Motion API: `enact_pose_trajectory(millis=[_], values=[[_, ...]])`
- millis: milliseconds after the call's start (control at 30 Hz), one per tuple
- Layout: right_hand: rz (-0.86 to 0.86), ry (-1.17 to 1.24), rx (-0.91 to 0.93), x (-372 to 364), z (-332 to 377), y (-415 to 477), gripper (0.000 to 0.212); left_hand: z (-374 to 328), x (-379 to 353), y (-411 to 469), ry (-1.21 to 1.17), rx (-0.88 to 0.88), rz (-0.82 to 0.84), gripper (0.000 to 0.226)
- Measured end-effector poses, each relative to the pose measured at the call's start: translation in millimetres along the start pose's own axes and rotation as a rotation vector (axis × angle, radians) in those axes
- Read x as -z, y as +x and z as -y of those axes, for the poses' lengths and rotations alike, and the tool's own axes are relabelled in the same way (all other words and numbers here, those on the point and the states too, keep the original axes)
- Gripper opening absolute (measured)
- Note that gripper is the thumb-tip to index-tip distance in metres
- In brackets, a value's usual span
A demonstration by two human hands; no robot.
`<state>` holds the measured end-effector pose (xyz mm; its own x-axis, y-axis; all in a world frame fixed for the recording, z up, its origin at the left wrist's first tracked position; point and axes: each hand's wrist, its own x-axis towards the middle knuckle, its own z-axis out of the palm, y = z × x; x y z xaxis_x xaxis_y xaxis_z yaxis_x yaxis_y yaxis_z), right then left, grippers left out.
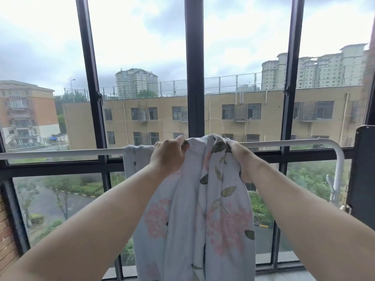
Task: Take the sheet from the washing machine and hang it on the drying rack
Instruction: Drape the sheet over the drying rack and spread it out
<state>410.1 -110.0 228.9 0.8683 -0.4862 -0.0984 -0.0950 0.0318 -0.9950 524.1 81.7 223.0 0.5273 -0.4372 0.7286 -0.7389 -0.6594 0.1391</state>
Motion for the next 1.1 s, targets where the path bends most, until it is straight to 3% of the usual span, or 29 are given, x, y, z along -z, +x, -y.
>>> enact_pose_trajectory(millis=[133,400,567,800,1000,1100], values=[[0.231,0.043,0.063,0.7,0.9,-13.2,0.065,0.1,-0.1,0.0,0.008,0.036,0.010,0.029],[0.194,0.532,0.156,-1.3,-13.0,-8.4,0.090,5.9,-2.3,3.2,-0.075,0.046,0.027,0.053],[0.191,0.409,0.080,-1.8,5.2,-8.6,0.079,11.4,-1.6,-2.1,-0.095,0.012,-0.052,0.050],[0.199,0.151,-0.074,-2.1,32.9,-17.5,0.044,11.4,7.6,2.0,-0.103,0.022,-0.066,0.038],[0.153,0.209,-0.124,-8.1,30.5,-11.2,0.063,40.4,26.0,0.8,-0.017,0.274,-0.185,0.029],[0.158,0.239,-0.129,-11.2,27.1,-5.3,0.073,39.7,32.6,1.1,-0.195,0.537,-0.296,0.031]])
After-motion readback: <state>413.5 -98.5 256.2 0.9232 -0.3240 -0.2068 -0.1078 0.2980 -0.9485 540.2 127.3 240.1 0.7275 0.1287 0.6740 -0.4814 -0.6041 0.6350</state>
